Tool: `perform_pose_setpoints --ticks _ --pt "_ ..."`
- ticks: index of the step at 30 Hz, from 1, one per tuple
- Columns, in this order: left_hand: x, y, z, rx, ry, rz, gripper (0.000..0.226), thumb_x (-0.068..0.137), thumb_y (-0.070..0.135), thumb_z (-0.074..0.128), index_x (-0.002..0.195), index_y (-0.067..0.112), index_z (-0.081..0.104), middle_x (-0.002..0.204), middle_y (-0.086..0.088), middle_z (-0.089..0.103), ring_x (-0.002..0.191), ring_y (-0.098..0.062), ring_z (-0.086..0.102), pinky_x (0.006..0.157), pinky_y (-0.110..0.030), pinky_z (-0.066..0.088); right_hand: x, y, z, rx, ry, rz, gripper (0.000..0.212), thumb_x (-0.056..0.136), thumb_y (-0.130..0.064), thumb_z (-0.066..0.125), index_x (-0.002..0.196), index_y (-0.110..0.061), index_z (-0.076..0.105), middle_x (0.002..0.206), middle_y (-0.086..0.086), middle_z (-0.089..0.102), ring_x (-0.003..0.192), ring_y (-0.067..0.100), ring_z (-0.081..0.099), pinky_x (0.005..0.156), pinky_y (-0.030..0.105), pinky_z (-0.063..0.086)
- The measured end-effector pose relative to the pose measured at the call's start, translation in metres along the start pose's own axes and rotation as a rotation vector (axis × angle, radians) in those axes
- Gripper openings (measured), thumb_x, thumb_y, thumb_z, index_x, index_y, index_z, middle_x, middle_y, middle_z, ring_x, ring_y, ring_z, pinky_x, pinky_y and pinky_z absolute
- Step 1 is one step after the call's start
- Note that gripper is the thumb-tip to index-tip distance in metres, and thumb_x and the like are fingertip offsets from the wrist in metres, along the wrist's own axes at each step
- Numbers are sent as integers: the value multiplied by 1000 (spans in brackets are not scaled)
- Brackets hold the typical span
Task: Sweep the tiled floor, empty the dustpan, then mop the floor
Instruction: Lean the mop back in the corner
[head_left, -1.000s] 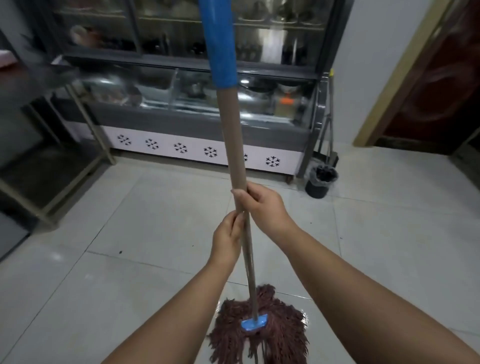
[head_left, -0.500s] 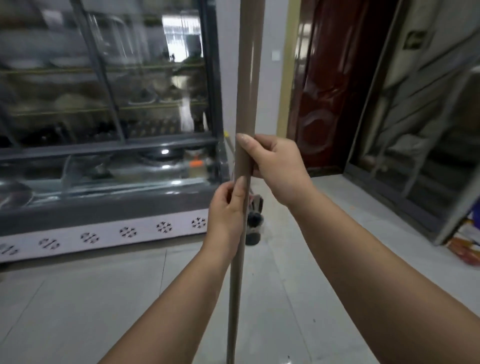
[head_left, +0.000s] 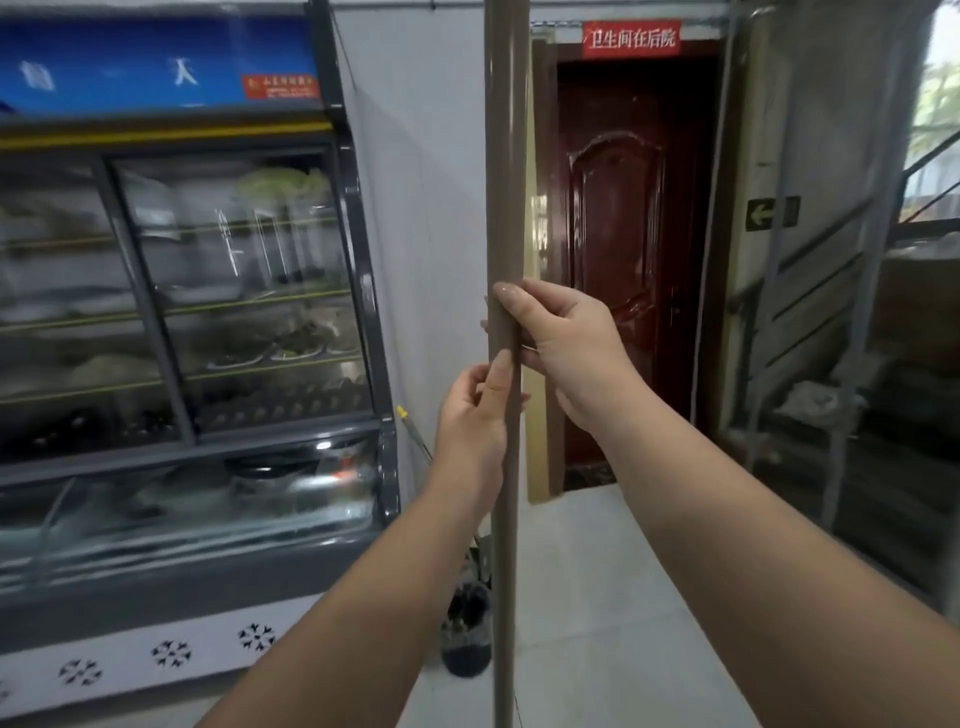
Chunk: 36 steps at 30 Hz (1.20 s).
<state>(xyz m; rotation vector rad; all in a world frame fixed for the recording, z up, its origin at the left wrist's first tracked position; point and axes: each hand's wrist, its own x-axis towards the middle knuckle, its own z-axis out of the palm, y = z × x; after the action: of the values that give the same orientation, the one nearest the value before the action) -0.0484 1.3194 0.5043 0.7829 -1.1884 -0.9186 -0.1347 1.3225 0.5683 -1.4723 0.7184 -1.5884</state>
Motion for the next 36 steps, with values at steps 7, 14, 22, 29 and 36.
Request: perform_pose_setpoints --ticks 7,14,22,29,36 --pt "97 -71 82 -150 -108 -33 44 64 63 60 84 24 61 71 6 70 69 -5 68 59 -17 52 89 38 -78 1 12 -28 15 86 -1 61 89 -15 65 73 -6 64 72 6 59 70 20 50" --pt "226 -143 178 -306 -220 -127 21 87 46 52 84 29 64 81 6 74 84 -11 70 77 -33 53 202 80 -167 101 133 -76 22 87 2 58 79 -17 66 55 -12 67 51 -5 61 54 9 51" --pt "336 -196 276 -381 -304 -141 19 89 44 52 89 24 56 70 14 72 68 2 68 64 -21 51 314 106 -263 37 187 -96 18 86 -3 61 81 -18 69 61 -11 68 60 -3 63 61 16 53" --pt "430 -249 325 -381 -251 -127 19 88 43 53 89 25 56 73 12 73 72 4 68 69 -21 47 410 147 -321 60 144 -93 18 88 0 56 80 -14 65 67 -5 64 61 0 59 70 16 50" --pt "537 -311 334 -359 -151 -57 16 90 43 50 85 29 54 68 16 72 70 3 68 72 -24 54 521 218 -352 193 24 -22 15 87 4 56 83 -9 64 56 -9 65 52 -3 60 58 15 51"
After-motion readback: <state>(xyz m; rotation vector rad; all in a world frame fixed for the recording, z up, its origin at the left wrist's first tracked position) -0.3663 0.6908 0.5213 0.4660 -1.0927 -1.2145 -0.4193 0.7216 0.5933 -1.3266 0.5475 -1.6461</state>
